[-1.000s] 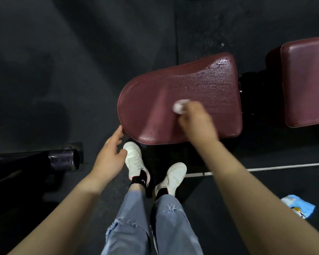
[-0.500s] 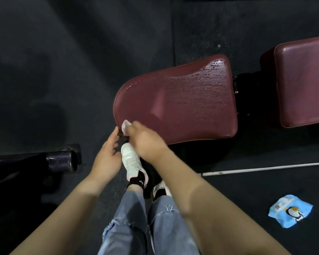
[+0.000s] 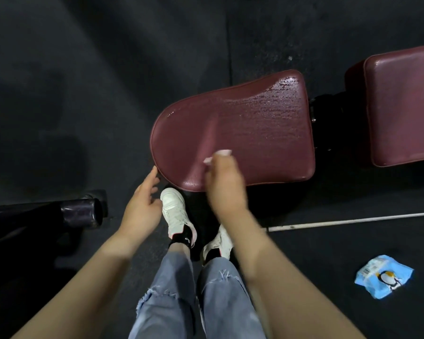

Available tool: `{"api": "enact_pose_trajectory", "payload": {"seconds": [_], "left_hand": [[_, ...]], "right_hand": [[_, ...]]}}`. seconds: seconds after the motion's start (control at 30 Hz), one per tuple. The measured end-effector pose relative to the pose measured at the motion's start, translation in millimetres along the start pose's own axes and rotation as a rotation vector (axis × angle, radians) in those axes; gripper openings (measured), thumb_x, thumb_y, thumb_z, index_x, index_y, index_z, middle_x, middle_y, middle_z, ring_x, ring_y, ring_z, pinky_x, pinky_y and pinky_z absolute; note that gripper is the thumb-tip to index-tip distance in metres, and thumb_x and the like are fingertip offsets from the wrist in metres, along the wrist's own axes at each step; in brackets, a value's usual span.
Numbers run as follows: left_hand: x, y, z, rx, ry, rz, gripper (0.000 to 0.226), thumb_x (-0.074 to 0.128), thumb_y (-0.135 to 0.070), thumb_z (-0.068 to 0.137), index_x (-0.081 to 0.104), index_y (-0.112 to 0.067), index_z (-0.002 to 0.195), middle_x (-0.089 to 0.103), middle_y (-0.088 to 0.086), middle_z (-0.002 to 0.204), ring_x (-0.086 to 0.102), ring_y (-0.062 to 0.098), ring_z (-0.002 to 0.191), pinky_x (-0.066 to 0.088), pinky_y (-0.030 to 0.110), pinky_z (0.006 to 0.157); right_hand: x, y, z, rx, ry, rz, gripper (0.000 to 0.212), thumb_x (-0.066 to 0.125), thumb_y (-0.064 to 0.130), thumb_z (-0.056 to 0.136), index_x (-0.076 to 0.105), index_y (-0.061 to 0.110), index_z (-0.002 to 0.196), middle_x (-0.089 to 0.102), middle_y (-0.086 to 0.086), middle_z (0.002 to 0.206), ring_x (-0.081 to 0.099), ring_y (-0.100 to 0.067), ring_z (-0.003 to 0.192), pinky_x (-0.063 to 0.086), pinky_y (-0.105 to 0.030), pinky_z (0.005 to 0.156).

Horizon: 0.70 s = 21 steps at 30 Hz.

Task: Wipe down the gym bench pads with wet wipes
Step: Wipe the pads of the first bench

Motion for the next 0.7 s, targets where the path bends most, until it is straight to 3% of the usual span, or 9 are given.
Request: {"api": "enact_pose_trajectory", "payload": {"seconds": [0.07, 0.13, 0.2, 0.3, 0.4, 0.47, 0.6, 0.7], "left_hand": [[-3.2, -1.2, -1.1, 0.024, -0.009, 0.079, 0.08, 0.045, 0.003, 0.088, 0.027, -0.038, 0.154, 0.044, -0.003, 0.146, 0.049, 0.003, 0.118, 0.035, 0.022, 0.099], [-5.1, -2.0, 0.3, 0.076, -0.034, 0.214, 0.079, 0.048, 0.002, 0.087, 0.027, -0.031, 0.155, 0.037, -0.002, 0.153, 0.043, 0.008, 0.132, 0.033, 0.027, 0.108], [-3.4, -3.5, 0.5, 0.117, -0.064, 0.319, 0.079, 0.051, 0.001, 0.085, 0.025, -0.022, 0.156, 0.024, 0.003, 0.161, 0.024, 0.02, 0.147, 0.019, 0.026, 0.115], [2.9, -9.3, 0.5, 0.123, -0.104, 0.303, 0.081, 0.051, -0.001, 0.087, 0.016, -0.019, 0.158, 0.011, 0.001, 0.166, 0.012, 0.019, 0.151, 0.011, 0.023, 0.113], [6.8, -14.7, 4.1, 0.192, -0.116, 0.288, 0.081, 0.05, 0.0, 0.088, 0.016, -0.023, 0.158, 0.008, -0.005, 0.166, 0.014, 0.017, 0.151, 0.021, 0.026, 0.114], [7.1, -14.9, 6.1, 0.2, -0.12, 0.281, 0.082, 0.05, 0.0, 0.088, 0.017, -0.025, 0.158, 0.006, -0.008, 0.166, 0.018, 0.018, 0.15, 0.034, 0.032, 0.11], [7.6, -14.9, 4.7, 0.198, -0.11, 0.28, 0.084, 0.049, 0.001, 0.087, 0.015, -0.028, 0.158, 0.003, -0.012, 0.166, 0.021, 0.019, 0.15, 0.041, 0.038, 0.106], [8.2, -15.6, 4.5, 0.197, -0.107, 0.293, 0.084, 0.049, 0.001, 0.087, 0.015, -0.028, 0.158, 0.003, -0.012, 0.166, 0.019, 0.016, 0.15, 0.038, 0.033, 0.106]], "right_hand": [[32.3, 37.9, -3.3, -0.238, 0.283, -0.051, 0.025, 0.05, 0.006, 0.092, 0.056, 0.005, 0.117, 0.054, -0.014, 0.119, 0.056, -0.034, 0.099, 0.044, -0.042, 0.078], [34.7, 41.1, 0.0, -0.366, 0.4, -0.135, 0.03, 0.047, 0.01, 0.094, 0.053, 0.004, 0.123, 0.052, -0.016, 0.114, 0.055, -0.037, 0.096, 0.044, -0.045, 0.07], [14.7, 13.7, 3.1, -0.327, 0.347, -0.14, 0.036, 0.049, 0.009, 0.095, 0.05, 0.006, 0.131, 0.053, -0.016, 0.111, 0.057, -0.038, 0.094, 0.046, -0.045, 0.072], [-42.9, -60.0, -0.2, -0.126, 0.126, -0.134, 0.029, 0.055, 0.007, 0.092, 0.059, 0.011, 0.121, 0.059, -0.014, 0.105, 0.061, -0.034, 0.092, 0.046, -0.039, 0.08], [-106.3, -127.2, -10.6, 0.273, -0.094, -0.099, 0.018, 0.05, 0.015, 0.092, 0.059, 0.025, 0.104, 0.06, -0.006, 0.104, 0.06, -0.027, 0.091, 0.044, -0.029, 0.074], [-106.0, -134.8, -15.5, 0.384, -0.183, -0.093, 0.015, 0.049, 0.015, 0.095, 0.059, 0.019, 0.105, 0.058, -0.01, 0.108, 0.059, -0.031, 0.094, 0.039, -0.027, 0.075], [-46.1, -72.7, -9.8, 0.135, -0.178, 0.012, 0.016, 0.057, -0.002, 0.089, 0.062, 0.002, 0.104, 0.061, -0.019, 0.106, 0.06, -0.035, 0.095, 0.04, -0.029, 0.086], [7.0, -10.9, -5.7, -0.219, 0.075, -0.061, 0.021, 0.053, 0.001, 0.092, 0.061, 0.002, 0.111, 0.061, -0.018, 0.11, 0.062, -0.035, 0.095, 0.043, -0.035, 0.082]]}}
Point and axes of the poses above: each hand's wrist, its own z-axis towards the middle knuckle, its own x-axis out of the palm, y = z × x, the point moved 1 cm from there along z, towards the middle knuckle
